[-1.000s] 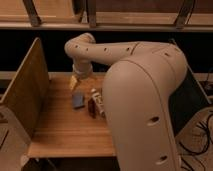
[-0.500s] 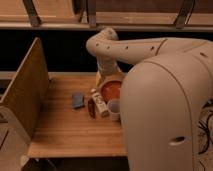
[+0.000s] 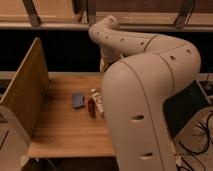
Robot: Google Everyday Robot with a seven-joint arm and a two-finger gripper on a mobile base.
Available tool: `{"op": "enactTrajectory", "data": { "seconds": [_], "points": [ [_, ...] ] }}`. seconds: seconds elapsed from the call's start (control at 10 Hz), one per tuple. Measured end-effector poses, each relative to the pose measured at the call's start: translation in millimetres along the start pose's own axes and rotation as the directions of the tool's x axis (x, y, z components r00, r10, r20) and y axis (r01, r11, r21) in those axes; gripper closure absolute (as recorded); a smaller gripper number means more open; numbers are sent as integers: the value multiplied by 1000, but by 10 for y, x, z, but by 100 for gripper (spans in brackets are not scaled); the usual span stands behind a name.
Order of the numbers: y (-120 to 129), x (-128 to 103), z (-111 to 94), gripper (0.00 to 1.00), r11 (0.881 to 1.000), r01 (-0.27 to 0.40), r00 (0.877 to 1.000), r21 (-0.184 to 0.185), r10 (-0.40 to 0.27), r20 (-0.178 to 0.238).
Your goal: Move the arm in a circular motion
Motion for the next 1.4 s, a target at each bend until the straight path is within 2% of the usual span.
{"op": "enactTrajectory", "data": {
  "seconds": [0.1, 0.3, 0.5, 0.6, 0.7, 0.8, 1.0, 1.2, 1.4],
  "points": [
    [180, -104, -5, 20, 999, 33, 999, -24, -33, 9],
    [794, -188, -25, 20, 984, 144, 990, -102, -144, 16],
    [1252, 5, -50, 20, 961, 223, 974, -164, -225, 3],
    [1406, 192, -74, 20, 951, 247, 967, -188, -253, -8],
    [1467, 362, -100, 20, 948, 246, 967, -204, -254, -16],
    [1474, 560, -117, 20, 950, 231, 970, -210, -242, -31],
    [1310, 925, -152, 20, 966, 168, 981, -194, -184, -66],
    [935, 1188, -166, 20, 987, 69, 992, -147, -84, -98],
    [475, 1305, -177, 20, 996, -25, 993, -83, 16, -117]
  ]
}}
